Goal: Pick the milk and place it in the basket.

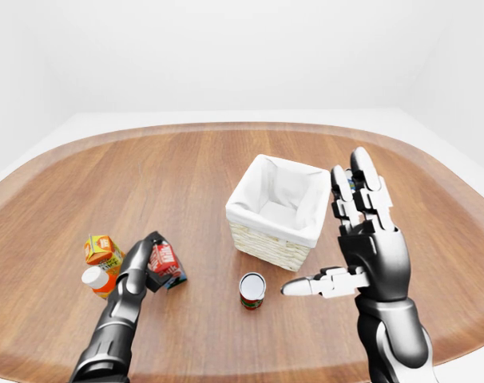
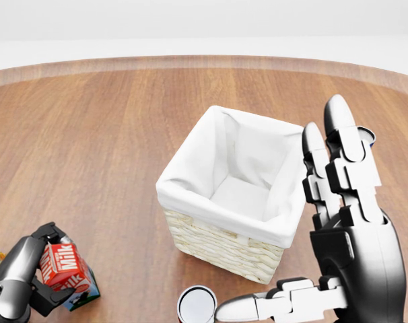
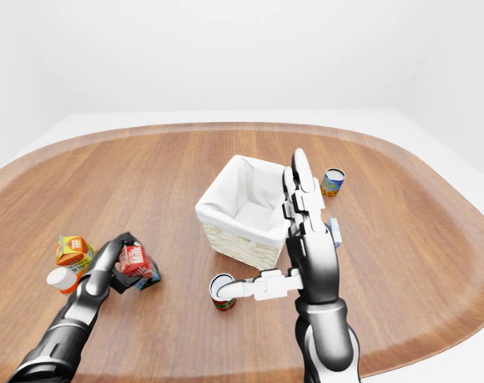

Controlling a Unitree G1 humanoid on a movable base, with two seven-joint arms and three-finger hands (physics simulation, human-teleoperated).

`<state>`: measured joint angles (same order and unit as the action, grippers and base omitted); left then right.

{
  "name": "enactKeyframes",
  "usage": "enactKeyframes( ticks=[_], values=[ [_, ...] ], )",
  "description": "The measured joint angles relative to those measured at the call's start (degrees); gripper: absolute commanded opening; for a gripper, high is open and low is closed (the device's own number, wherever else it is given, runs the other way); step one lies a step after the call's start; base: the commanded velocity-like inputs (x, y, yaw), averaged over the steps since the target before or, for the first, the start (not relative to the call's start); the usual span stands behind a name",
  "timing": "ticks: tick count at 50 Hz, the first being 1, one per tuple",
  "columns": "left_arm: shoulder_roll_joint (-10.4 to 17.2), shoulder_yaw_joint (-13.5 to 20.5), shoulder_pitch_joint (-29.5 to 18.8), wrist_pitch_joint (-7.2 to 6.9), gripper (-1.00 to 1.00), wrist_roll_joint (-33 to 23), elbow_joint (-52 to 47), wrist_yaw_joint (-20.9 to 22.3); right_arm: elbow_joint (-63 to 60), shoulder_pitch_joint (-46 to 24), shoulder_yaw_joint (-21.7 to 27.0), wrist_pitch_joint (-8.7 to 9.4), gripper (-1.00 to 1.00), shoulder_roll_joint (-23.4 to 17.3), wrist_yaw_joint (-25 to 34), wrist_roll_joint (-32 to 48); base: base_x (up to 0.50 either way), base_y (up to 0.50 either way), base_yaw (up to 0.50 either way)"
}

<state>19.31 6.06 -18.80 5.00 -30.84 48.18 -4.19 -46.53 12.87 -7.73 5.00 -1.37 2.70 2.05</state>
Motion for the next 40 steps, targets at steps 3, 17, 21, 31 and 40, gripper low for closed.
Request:
enactKeyframes(
  ticks=[3,17,21,31,40],
  values=[
    [-0.1,0.3,0.2,0.0,-1.0,0.1,-2.5,1.1,0.0,0.0,0.0,0.0,1.0,0.0,0.0,0.0,0.0,0.0,0.0],
    [-0.3,2.0,1.1,0.0,-1.0,-0.4,-14.3,6.6,0.1,0.0,-0.1,0.0,1.0,0.0,0.0,0.1,0.0,0.0,0.0],
    [-0.4,2.4,1.2,0.0,-1.0,-0.7,-17.1,8.0,0.1,0.0,-0.2,0.0,1.0,-0.1,0.0,0.1,0.0,0.0,0.0],
    [-0.2,3.4,1.0,0.0,-1.0,-2.0,-23.8,11.5,0.1,0.0,-0.1,0.0,1.0,0.0,0.0,0.1,0.0,0.0,0.0],
    [0.2,4.3,0.6,-0.01,-1.0,-3.1,-29.4,14.9,0.2,-0.1,-0.2,0.0,1.0,0.0,-0.1,0.2,0.0,0.0,0.0]
  ],
)
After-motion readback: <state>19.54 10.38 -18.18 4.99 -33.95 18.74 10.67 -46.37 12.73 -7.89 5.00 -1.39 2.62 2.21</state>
